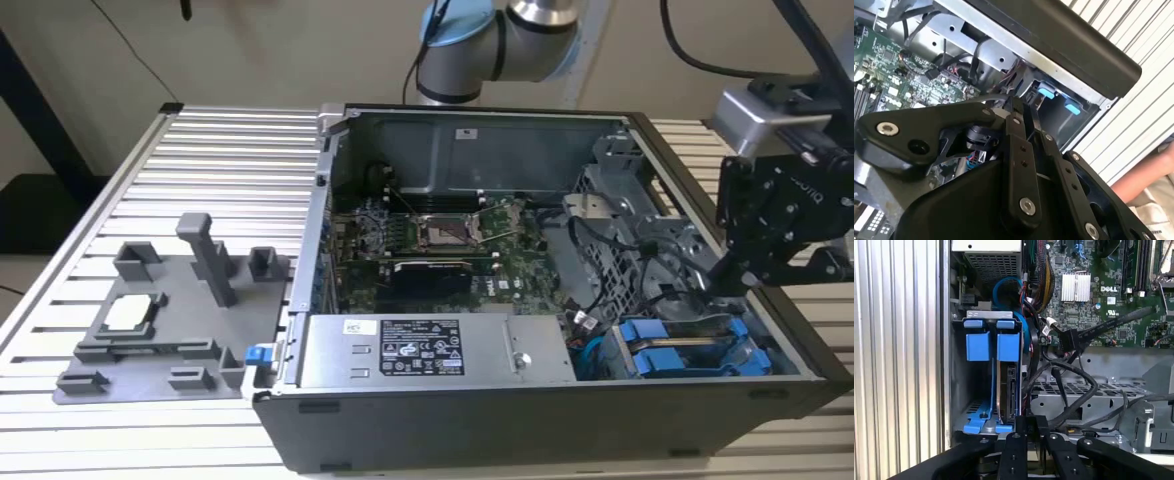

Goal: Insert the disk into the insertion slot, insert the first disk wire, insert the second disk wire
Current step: 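Insert the first disk wire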

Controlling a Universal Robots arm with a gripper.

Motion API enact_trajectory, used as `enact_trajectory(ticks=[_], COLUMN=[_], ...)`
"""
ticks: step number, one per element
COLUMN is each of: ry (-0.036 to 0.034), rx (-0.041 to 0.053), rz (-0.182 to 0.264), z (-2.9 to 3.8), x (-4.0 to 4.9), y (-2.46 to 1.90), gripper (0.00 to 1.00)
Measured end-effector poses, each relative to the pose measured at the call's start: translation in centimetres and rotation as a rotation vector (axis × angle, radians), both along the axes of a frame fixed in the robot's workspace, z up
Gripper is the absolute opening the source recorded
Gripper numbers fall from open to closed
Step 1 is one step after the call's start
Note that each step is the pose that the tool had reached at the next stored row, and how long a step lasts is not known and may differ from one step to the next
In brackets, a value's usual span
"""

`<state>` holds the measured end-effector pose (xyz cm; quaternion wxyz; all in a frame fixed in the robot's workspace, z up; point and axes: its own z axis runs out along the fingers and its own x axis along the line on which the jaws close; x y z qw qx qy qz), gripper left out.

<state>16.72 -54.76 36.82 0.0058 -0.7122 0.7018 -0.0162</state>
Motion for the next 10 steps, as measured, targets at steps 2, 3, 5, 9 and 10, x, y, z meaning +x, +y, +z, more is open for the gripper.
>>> enact_trajectory(ticks=[2,3,5,9,10], ry=[-0.0046,-0.0071,-0.0137,-0.0328,-0.0336], rx=[0.0011,0.0016,0.0033,0.0056,0.0054], rz=[0.0,0.0,0.002,0.013,0.019], z=[-0.03,-0.05,-0.13,-0.36,-0.39], x=[-0.28,-0.39,-0.55,-0.8,-0.85], y=[-0.51,-0.79,-1.33,-1.82,-1.82], gripper=[0.19,0.19,0.19,0.19,0.19])
